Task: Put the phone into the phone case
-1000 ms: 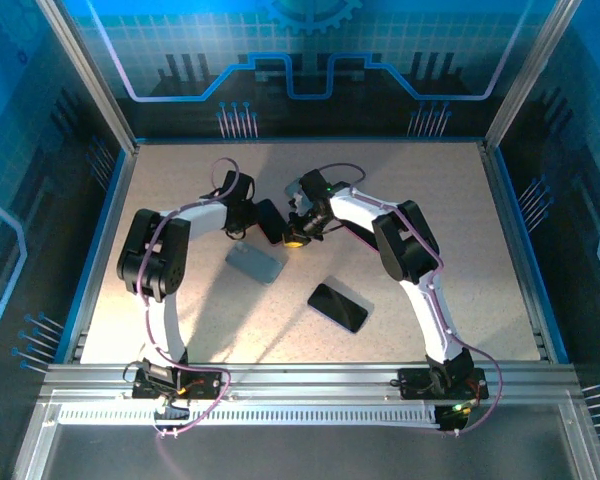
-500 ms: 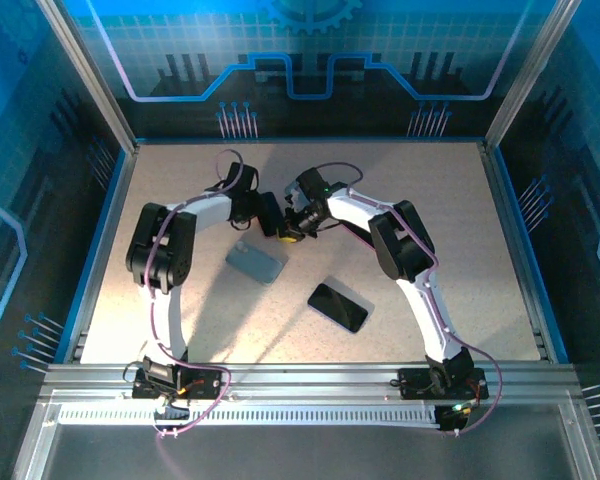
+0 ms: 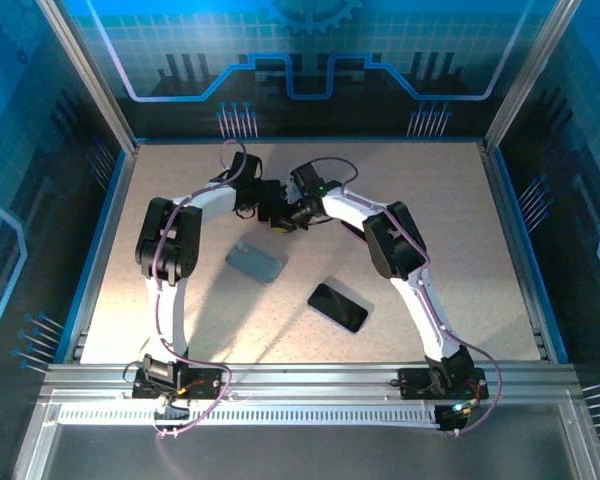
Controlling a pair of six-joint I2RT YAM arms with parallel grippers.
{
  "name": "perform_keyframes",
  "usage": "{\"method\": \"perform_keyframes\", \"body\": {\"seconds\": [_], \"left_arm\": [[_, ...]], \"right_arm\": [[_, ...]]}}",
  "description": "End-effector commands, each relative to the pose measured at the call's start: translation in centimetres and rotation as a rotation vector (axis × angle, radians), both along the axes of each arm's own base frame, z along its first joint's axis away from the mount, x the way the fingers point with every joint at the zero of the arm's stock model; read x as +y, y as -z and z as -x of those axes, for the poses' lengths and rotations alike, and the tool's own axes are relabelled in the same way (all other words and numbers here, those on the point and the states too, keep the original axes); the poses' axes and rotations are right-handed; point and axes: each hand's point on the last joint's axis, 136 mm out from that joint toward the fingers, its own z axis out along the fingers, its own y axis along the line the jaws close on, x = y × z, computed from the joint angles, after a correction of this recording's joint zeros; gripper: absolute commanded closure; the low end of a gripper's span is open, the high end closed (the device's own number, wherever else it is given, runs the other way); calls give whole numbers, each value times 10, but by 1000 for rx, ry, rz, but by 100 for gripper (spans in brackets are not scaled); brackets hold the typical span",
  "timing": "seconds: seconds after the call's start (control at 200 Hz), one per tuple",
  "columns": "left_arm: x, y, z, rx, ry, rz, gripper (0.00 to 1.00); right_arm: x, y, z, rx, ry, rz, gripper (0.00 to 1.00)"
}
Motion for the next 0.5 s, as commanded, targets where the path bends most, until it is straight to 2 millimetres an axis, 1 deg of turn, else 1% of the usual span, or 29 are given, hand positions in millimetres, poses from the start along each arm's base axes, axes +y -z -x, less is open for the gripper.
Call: {"method": "perform_keyframes", "body": {"seconds": [0.0, 0.045, 0.125, 0.21, 0.275, 0.295, 0.305, 0.315, 0.335, 0.375, 0.435, 0.455, 0.495], "left_arm": [[13, -22, 4, -35, -6, -9, 68], [16, -27, 7, -45, -10, -7, 68], [19, -41, 14, -69, -16, -1, 68], [21, -59, 24, -96, -18, 6, 68], [22, -72, 32, -115, -19, 16, 68], [22, -75, 36, -118, -20, 20, 68], [22, -76, 37, -120, -20, 21, 68], [23, -78, 39, -122, -20, 22, 68], [23, -80, 42, -124, -22, 26, 68], [24, -85, 51, -126, -25, 34, 67], [25, -87, 66, -117, -32, 50, 67], [25, -85, 72, -107, -34, 58, 67], [25, -85, 84, -98, -35, 73, 67]], "right_arm": [[3, 26, -26, -123, 41, 38, 100], [5, 20, -25, -134, 36, 25, 100], [8, -1, -23, -176, 28, -15, 100], [8, -32, -20, -225, 21, -56, 100], [6, -57, -15, -272, 9, -72, 95], [4, -63, -13, -285, 6, -72, 93], [2, -62, -13, -285, 6, -67, 92], [1, -75, -12, -306, 6, -77, 91], [-1, -84, -10, -324, 2, -80, 89], [-5, -95, -4, -352, -7, -79, 88], [-16, -107, 8, -377, -27, -72, 84], [-20, -109, 13, -381, -36, -67, 84], [-31, -111, 24, -388, -49, -40, 82]]}}
